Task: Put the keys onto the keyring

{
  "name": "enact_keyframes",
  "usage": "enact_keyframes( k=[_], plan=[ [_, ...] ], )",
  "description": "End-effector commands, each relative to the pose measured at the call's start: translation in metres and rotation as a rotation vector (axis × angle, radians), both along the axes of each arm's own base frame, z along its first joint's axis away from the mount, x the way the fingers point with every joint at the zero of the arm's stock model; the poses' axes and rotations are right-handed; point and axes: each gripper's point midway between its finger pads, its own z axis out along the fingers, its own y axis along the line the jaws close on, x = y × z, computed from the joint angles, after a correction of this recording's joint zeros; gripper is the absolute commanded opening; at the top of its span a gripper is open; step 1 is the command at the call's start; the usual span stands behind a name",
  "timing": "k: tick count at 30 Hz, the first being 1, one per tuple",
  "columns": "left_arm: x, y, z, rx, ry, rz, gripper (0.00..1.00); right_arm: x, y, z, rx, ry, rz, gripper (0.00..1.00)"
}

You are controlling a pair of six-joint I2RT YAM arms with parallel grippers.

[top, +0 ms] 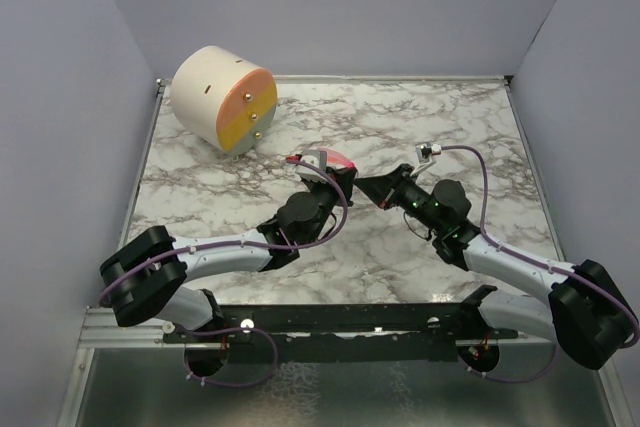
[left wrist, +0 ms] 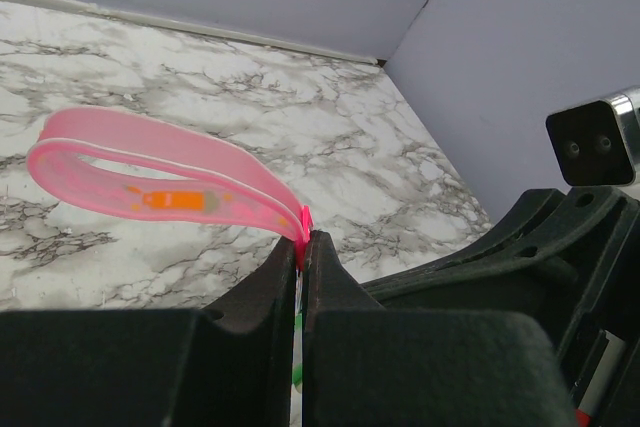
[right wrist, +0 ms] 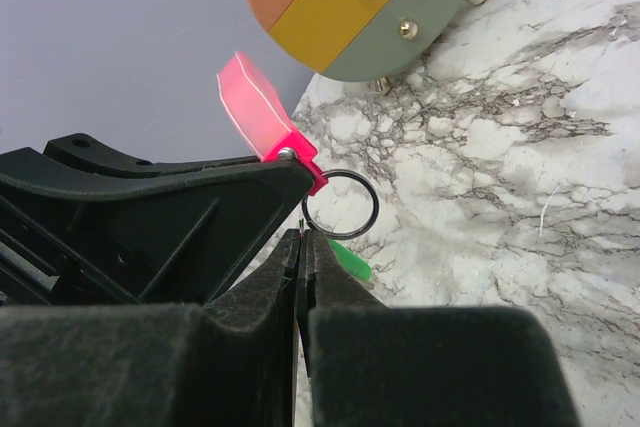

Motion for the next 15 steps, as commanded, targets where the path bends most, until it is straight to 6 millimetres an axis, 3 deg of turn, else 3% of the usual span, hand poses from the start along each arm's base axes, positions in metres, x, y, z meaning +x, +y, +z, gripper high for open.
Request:
enact_keyframes(
  k=[1,15],
  plan=[
    [-0.0041,-0.0059,0.0207,-0.048,-0.034,-0.024,0.0,0.0024,-0.0025,-0.0032,0.006,0.007,-0.028,0.01],
    [-0.0059,-0.0088,0.0218,-0.05,-0.036,-0.037,0.0,0.0028,-0.0042,-0.0015,0.012,0.006,-0.037,0.01]
  ],
)
